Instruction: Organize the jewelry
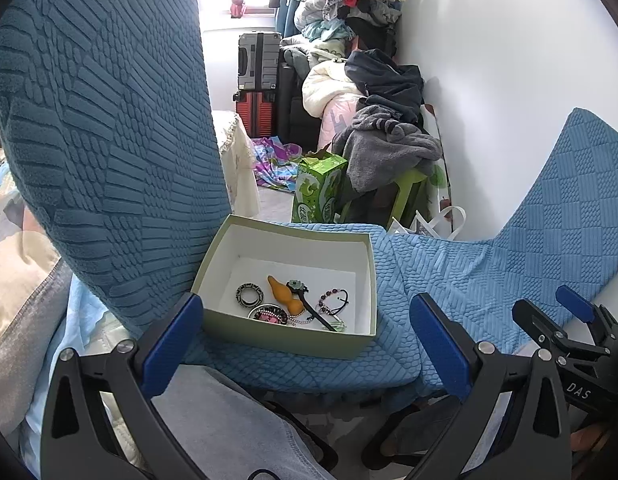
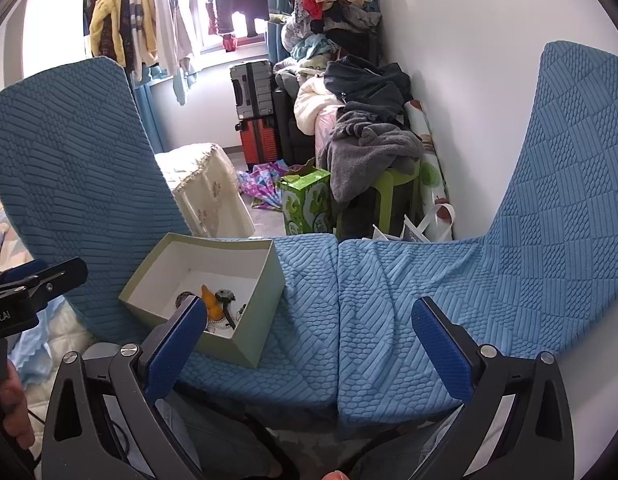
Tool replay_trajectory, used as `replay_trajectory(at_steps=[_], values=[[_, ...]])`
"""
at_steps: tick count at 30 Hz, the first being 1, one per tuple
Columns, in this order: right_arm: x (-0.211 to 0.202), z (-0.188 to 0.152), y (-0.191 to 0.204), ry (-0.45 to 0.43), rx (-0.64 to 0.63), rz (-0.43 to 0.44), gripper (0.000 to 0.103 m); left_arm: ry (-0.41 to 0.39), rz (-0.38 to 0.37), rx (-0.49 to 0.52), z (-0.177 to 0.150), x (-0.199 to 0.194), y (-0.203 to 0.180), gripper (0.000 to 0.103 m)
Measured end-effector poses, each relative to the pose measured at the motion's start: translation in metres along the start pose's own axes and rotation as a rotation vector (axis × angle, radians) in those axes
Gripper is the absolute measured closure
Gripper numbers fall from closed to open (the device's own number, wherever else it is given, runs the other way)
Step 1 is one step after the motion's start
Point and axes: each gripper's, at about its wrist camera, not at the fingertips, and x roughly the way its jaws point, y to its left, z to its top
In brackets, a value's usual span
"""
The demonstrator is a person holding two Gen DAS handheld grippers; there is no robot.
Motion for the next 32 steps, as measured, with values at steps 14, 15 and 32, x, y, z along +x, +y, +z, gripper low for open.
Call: replay_trajectory(at_steps=[14,15,32], values=[[0.0031,-0.0046,-0.0015,0.011,0.005,-0.009,0.0,0.012,-0.001,0.004,-0.0047,0.0026,0.0018,0.001],[0.003,-0.0047,-0.0018,0.01,0.005,-0.011,0.0,0.011,-0.001,0.002,-0.0049,0.0025,0.0019,0.001],[0.0023,-0.006,-0.003,0.002,0.005,-0.027,0.0,0.027,0.002,0.014,-0.0074,0.0086,-0.0019,0.001]])
